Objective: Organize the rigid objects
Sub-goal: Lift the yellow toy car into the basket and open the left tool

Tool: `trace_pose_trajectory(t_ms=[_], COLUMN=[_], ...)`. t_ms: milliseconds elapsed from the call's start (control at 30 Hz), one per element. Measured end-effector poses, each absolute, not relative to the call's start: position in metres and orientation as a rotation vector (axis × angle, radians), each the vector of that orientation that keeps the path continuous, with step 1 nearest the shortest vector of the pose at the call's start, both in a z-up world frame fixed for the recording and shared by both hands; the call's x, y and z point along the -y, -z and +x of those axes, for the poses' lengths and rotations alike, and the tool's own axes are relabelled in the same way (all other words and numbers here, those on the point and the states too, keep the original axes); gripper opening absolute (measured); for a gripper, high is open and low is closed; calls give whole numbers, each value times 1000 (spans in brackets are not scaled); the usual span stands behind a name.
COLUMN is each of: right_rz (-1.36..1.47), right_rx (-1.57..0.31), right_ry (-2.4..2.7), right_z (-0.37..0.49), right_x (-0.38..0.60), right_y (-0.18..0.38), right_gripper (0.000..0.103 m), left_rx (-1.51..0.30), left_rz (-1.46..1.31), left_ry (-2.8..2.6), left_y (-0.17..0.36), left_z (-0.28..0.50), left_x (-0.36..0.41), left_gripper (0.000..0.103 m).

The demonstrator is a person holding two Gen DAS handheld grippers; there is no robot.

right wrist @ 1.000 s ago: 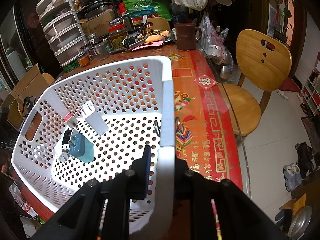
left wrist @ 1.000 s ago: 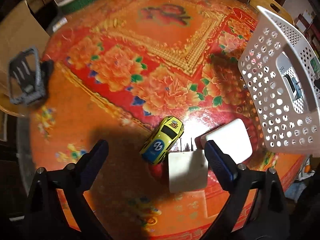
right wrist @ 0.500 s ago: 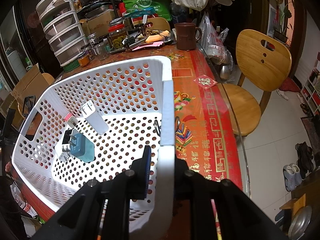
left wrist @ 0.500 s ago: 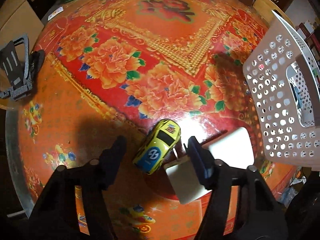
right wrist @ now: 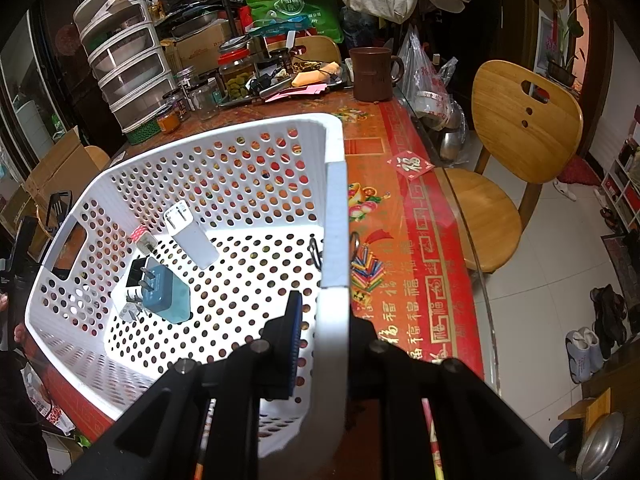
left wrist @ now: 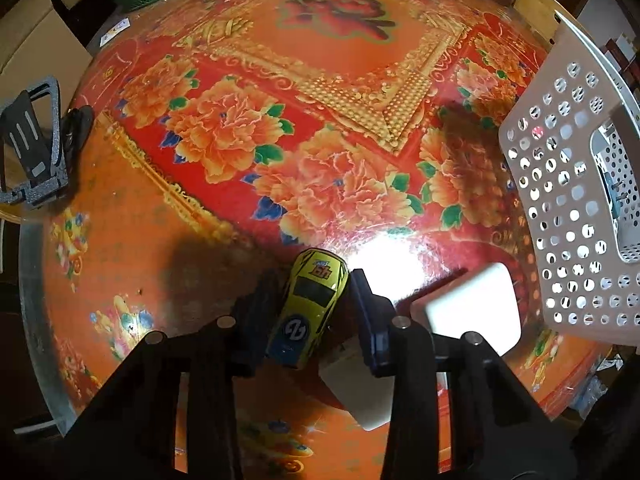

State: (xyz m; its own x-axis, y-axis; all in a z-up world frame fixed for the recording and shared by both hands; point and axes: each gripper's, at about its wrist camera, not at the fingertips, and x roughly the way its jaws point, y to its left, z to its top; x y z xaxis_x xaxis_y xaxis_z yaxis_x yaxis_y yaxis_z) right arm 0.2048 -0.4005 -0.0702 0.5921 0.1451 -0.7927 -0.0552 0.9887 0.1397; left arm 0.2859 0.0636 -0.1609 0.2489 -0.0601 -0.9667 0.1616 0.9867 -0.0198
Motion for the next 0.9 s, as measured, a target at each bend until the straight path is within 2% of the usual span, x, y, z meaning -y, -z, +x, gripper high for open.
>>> trace_pose_trajectory(t_ms=[467,900], right_rz=[101,102], right_rx=[-932,-931], right_ry=[-116,-117], right_z=[205,205], right_x=[399,399], right_y=[70,70], right_gripper=[14,14], left_rx=[-1190,-1054], left_rz=[75,81], left_ry=[150,183], left_y=[117,46], left_z=[278,268], left_x=[-70,-51], left_gripper=[29,28])
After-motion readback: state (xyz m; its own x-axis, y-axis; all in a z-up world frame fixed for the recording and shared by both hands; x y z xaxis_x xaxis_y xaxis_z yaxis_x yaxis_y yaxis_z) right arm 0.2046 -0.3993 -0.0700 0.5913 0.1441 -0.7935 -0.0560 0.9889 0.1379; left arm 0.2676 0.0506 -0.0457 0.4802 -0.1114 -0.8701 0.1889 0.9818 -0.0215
